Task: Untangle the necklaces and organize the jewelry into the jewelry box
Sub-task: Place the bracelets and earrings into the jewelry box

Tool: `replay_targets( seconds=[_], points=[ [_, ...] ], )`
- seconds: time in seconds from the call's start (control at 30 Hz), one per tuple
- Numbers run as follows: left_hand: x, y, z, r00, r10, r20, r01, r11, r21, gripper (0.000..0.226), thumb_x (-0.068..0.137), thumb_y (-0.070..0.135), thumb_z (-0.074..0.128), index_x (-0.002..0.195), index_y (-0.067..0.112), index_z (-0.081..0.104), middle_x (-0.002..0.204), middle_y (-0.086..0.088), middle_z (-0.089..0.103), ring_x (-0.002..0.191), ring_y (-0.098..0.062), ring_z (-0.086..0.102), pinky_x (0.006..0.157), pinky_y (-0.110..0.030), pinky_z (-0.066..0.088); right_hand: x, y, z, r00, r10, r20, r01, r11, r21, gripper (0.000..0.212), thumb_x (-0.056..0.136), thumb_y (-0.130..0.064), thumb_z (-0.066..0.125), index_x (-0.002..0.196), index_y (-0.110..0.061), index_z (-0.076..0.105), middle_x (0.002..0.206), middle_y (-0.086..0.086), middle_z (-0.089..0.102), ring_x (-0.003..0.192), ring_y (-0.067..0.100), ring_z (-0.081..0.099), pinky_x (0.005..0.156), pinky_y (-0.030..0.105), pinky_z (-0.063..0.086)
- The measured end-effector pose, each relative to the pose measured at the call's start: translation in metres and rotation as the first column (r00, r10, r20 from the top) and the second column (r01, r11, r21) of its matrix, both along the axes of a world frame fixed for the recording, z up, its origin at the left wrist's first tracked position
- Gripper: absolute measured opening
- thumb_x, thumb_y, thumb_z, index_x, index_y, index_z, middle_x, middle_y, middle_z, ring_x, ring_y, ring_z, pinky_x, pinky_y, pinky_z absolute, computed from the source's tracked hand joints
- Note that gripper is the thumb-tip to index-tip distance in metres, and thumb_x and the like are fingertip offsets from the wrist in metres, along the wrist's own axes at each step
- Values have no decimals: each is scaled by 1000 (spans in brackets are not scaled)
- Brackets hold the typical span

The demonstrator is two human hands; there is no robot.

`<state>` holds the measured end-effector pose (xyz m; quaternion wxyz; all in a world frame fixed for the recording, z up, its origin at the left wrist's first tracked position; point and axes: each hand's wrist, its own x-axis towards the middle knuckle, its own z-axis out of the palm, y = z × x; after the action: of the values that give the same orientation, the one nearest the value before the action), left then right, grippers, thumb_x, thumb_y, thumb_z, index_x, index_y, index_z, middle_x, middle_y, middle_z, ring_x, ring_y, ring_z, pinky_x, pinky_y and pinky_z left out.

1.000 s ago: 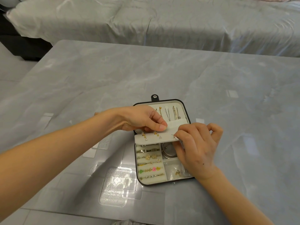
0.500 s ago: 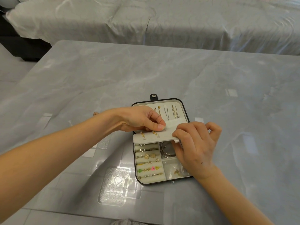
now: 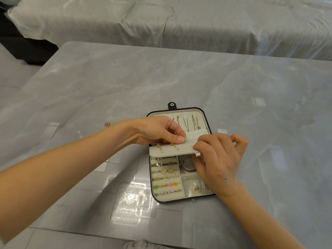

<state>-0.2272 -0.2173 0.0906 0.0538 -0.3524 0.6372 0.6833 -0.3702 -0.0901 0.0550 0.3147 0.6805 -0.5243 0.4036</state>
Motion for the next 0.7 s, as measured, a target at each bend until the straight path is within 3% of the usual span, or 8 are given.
replay_targets(
  seconds=[0.4, 0.6, 0.7],
  points=[
    [-1, 0, -2, 1000, -17, 0, 17, 1000, -23, 9, 84, 9, 62, 78, 15, 65, 77, 0, 61, 72, -10, 55, 67, -19, 48, 0, 0, -1, 1000, -6, 12, 7, 1000, -5, 33, 69, -6, 75, 82, -18, 47, 71, 0, 67, 72, 15, 50, 72, 35, 27],
    [-1, -1, 0, 997, -73, 13, 74, 995, -73, 2, 81, 16, 65, 81, 15, 67, 90, -10, 61, 85, -22, 53, 80, -35, 44, 1, 0, 0, 1000, -14, -2, 14, 1000, -9, 32, 70, -8, 75, 82, -18, 47, 71, 0, 67, 72, 16, 49, 72, 35, 27],
    [-5, -5, 7, 986, -157, 56, 160, 986, -45, 7, 85, 10, 61, 86, 12, 68, 90, -2, 66, 88, -18, 58, 87, -31, 47, 1, 0, 0, 1000, -24, -12, 24, 1000, -13, 39, 62, -4, 78, 81, -18, 47, 70, -1, 66, 70, 16, 49, 71, 35, 27]
  ],
)
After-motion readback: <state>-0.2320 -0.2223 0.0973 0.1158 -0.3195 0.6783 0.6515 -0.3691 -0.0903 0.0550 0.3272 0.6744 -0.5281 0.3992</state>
